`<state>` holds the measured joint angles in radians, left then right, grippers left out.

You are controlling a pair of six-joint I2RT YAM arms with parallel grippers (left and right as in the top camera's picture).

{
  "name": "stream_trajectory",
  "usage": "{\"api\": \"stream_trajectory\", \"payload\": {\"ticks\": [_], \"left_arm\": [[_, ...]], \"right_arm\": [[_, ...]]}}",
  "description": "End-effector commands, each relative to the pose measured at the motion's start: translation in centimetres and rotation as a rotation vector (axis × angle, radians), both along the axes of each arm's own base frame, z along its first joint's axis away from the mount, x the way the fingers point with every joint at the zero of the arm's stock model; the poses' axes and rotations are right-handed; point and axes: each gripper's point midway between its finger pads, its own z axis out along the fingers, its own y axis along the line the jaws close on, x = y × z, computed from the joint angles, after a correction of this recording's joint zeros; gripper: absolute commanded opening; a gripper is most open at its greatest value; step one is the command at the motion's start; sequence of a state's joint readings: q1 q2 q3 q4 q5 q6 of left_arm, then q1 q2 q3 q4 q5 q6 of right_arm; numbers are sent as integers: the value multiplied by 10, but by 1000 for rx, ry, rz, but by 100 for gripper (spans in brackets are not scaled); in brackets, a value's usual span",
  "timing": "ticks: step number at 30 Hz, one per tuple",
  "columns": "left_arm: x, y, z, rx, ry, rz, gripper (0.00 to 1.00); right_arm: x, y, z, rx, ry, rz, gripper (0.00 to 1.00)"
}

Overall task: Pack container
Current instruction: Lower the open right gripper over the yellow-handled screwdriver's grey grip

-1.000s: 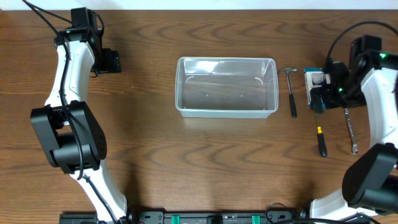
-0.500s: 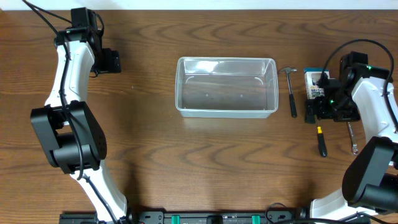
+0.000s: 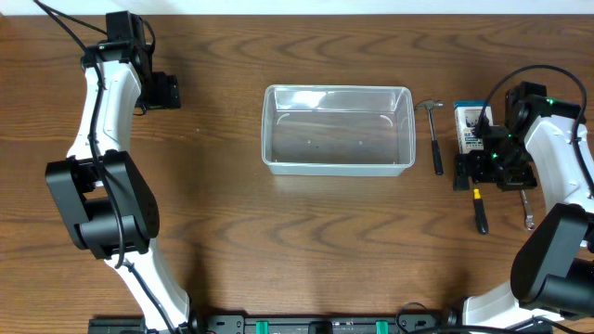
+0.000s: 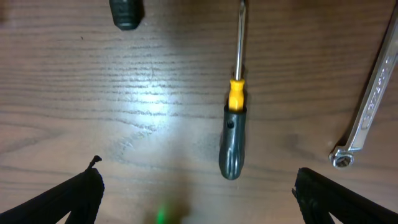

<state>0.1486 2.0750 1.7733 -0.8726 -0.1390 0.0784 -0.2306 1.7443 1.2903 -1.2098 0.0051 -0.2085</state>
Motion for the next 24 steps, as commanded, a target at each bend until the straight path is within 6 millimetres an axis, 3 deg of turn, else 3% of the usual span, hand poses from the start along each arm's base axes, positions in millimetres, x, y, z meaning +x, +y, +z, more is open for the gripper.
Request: {"api": "stream_trajectory", "payload": {"ticks": [1,15,24], "left_arm": [[-2,3,-9,11,25,7,98],[-2,3,-9,11,25,7,98],[-2,3,-9,11,25,7,98]], "right_arm": [[-3,0,-4,18,8,12,99],[25,-11,-7,-13,-111,1,99],[30,4,-6,74,-135,-21,99]]}}
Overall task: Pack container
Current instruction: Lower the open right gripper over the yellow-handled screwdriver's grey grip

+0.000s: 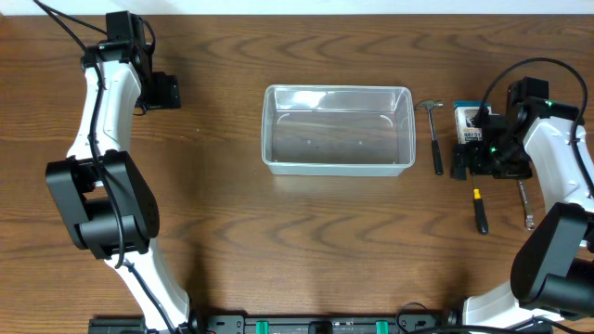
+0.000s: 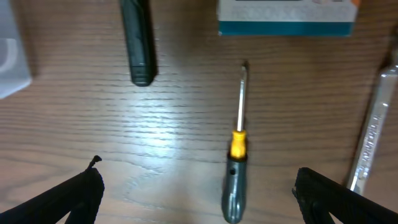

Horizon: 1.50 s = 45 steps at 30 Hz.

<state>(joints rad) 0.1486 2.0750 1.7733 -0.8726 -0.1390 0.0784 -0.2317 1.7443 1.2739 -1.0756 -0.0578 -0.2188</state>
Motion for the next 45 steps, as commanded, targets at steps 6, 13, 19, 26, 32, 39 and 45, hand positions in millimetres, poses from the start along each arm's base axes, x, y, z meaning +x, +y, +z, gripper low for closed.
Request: {"api": "stream_trajectory", "payload": {"ticks": [6,13,19,26,32,39,45], "left_arm": [[-2,3,-9,11,25,7,98],[-2,3,-9,11,25,7,98],[-2,3,-9,11,25,7,98],[-2,3,-9,11,25,7,98],[-2,3,-9,11,25,7,98],[-2,3,-9,11,25,7,98],[-2,3,-9,11,25,7,98]], "right_arm": [[22,27,5,205,-109,-14,99],[44,30,9,215,-181,-85,99],[50,33,11,228,-203,-91,99],[54,35,13,247,-222,-89,99],[23,-11,1,-17,-86,-196,99],[0,-26,-1,-98,3,-208,99],[-21,-29,0,-134,90,-198,99]]}}
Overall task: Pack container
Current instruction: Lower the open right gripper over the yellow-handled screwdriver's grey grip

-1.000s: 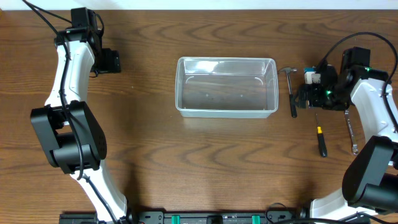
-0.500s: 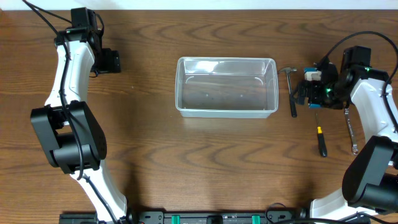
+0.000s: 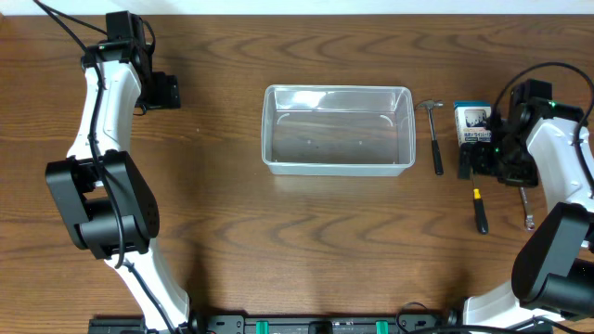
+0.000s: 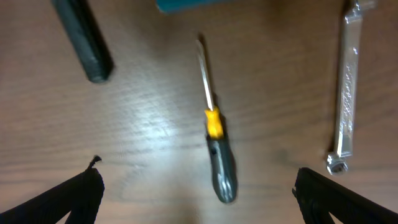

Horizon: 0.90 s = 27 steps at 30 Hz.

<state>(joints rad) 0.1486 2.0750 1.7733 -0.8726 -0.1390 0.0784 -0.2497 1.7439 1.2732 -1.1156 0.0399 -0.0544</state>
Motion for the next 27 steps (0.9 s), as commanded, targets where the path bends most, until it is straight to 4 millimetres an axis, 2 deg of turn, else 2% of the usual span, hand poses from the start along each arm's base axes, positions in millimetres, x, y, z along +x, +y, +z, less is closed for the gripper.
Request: {"api": "stream_trajectory", "payload": {"ticks": [1,5,11,15,19,27], "left_arm": [[-2,3,-9,11,25,7,98],[-2,3,-9,11,25,7,98],[-2,3,-9,11,25,7,98],[-2,3,-9,11,25,7,98],[-2,3,-9,11,25,7,98],[-2,3,-9,11,25,7,98]], "right_arm": [[-8,-11,0,-57,39,-21,99],[-19,-14,2,-77,86,-13,99],[-24,-8,1,-47,105,0,99],[-20,1,-2,17,88,130,97],[-17,7,-3,52,72,189,99],[-22,-3,-4,24,93,238,99]]}}
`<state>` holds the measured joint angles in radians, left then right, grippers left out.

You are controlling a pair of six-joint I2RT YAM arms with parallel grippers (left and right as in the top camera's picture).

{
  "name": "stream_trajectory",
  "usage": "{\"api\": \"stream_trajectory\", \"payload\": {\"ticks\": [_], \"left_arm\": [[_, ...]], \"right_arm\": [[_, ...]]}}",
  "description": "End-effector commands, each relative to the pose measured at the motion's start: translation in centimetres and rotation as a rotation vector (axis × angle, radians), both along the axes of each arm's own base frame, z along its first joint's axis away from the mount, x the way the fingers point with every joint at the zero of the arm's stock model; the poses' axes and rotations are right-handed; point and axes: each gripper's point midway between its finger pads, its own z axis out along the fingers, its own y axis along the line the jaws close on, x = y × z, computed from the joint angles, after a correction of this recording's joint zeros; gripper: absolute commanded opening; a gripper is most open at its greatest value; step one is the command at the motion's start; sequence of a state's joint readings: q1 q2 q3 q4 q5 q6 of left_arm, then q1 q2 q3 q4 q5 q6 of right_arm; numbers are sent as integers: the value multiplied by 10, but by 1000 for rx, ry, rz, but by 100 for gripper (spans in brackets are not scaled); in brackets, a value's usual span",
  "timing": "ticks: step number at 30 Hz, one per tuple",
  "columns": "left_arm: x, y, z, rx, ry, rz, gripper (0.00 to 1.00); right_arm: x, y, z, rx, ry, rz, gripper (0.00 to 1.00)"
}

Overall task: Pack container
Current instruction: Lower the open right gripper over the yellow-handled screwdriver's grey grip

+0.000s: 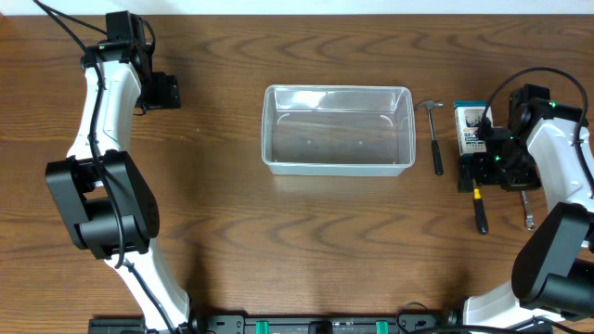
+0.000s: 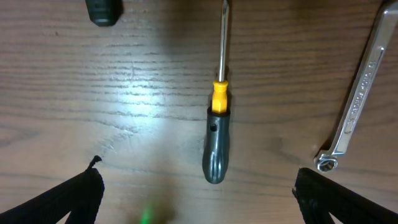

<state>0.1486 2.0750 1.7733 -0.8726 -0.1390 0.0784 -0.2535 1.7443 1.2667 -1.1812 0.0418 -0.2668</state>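
A clear plastic container (image 1: 339, 130) stands at the table's middle. To its right lie a small hammer (image 1: 435, 137), a blue and white box (image 1: 471, 128), a screwdriver with a grey handle and yellow collar (image 2: 214, 146) and a silver wrench (image 2: 356, 115). The screwdriver (image 1: 480, 212) lies just in front of my right gripper (image 1: 492, 169). In the wrist view the right gripper (image 2: 199, 202) is open, with its fingers (image 2: 74, 196) wide on both sides of the handle's end and above the table. My left gripper (image 1: 165, 91) is far off at the back left.
The hammer's black handle end (image 2: 103, 9) shows at the upper left of the wrist view. The wrench (image 1: 526, 208) lies close to the right of the screwdriver. Brown wooden table (image 1: 278, 241) all around.
My right gripper has moved from near the box toward the front and squared up. The screwdriver now lies straight between the fingers, and the box edge is out of the wrist view.
My right gripper was open above the screwdriver's handle. Then it was farther back, with the box edge in view. Then it stood turned, with the screwdriver slanted. Now it is over the handle again, still open. The left arm has not moved.
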Motion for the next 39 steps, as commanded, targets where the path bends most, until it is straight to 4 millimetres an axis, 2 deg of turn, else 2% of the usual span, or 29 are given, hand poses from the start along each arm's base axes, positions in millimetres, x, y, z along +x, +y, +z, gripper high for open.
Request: {"api": "stream_trajectory", "payload": {"ticks": [1,7,13,24,39], "left_arm": [[-2,3,-9,11,25,7,98],[-2,3,-9,11,25,7,98],[-2,3,-9,11,25,7,98],[-2,3,-9,11,25,7,98],[-2,3,-9,11,25,7,98]], "right_arm": [[-6,-7,-4,-5,19,24,99],[-22,-12,-14,5,62,-35,99],[-30,-14,-20,14,77,-53,99],[-26,-18,-40,-9,36,-55,99],[-9,-33,-42,-81,-30,-45,99]]}}
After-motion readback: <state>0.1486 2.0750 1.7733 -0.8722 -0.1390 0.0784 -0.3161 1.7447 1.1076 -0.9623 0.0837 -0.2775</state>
